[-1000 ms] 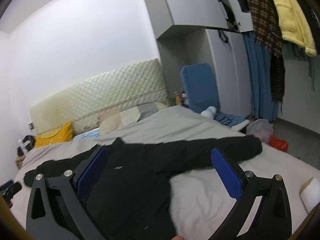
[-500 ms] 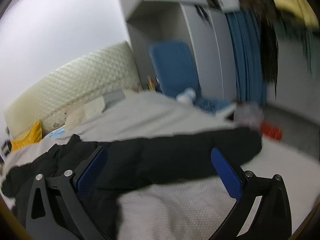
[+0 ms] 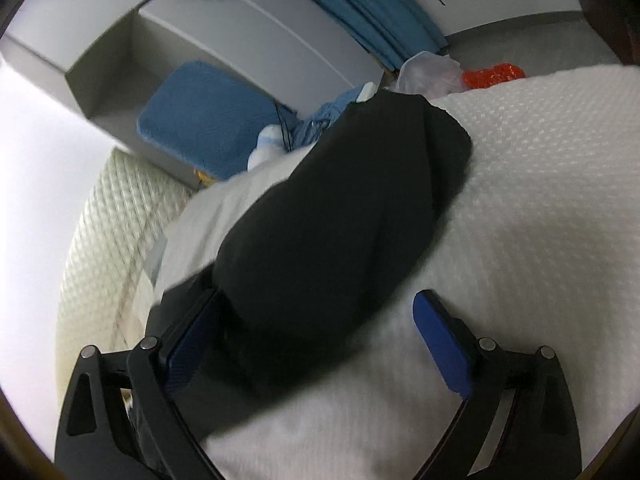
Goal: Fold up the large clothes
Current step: 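Reach the right tool to the jacket sleeve cuff and grasp it, then lift the sleeve with the right tool and lay it across the jacket body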
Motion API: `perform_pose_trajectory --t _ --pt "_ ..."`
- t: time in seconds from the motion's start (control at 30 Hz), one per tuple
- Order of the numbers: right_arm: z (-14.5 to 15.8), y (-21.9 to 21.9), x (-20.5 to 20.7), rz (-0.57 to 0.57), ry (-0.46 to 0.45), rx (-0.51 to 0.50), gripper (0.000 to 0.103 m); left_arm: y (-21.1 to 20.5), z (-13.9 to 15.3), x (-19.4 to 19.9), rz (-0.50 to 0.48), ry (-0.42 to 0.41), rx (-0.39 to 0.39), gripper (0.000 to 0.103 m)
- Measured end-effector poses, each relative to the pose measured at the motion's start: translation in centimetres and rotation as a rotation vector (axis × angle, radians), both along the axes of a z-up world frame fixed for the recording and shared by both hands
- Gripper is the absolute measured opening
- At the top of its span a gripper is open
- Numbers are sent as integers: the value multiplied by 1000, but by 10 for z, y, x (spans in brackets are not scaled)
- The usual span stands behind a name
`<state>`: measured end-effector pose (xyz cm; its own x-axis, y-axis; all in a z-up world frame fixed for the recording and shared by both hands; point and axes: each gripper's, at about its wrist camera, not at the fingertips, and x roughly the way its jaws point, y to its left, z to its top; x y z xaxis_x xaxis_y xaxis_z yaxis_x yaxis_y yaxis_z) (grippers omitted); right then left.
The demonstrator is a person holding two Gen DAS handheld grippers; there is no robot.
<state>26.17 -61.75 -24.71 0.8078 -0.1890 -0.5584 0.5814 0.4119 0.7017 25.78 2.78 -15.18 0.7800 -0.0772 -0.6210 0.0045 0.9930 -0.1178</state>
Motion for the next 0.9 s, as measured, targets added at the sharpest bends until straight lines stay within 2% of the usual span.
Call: perform_pose_trajectory --t 0.03,0.1,0.27,0.37,0.47,0.6,0.73,0.9 --pt "-1 -3 4 -7 -20 -6 93 -1 -3 3 2 6 1 103" --pt "-1 -9 11 -20 -54 -19 82 -2 -8 8 9 16 9 103" --pt "6 -30 26 -68 -83 -37 35 -2 -17 18 28 32 40 103" --pt "23 -37 27 -76 -84 -117 21 0 -21 22 30 54 24 103" --pt "39 -41 12 -120 -69 -182 18 3 -23 23 35 58 24 103" --pt "60 -40 -3 -149 -29 -206 14 9 -21 22 30 59 22 103" --pt "107 -22 -5 -126 -9 -292 12 15 -14 14 27 36 42 103" --pt "187 17 1 -63 -65 -402 12 19 2 4 -21 -6 51 103"
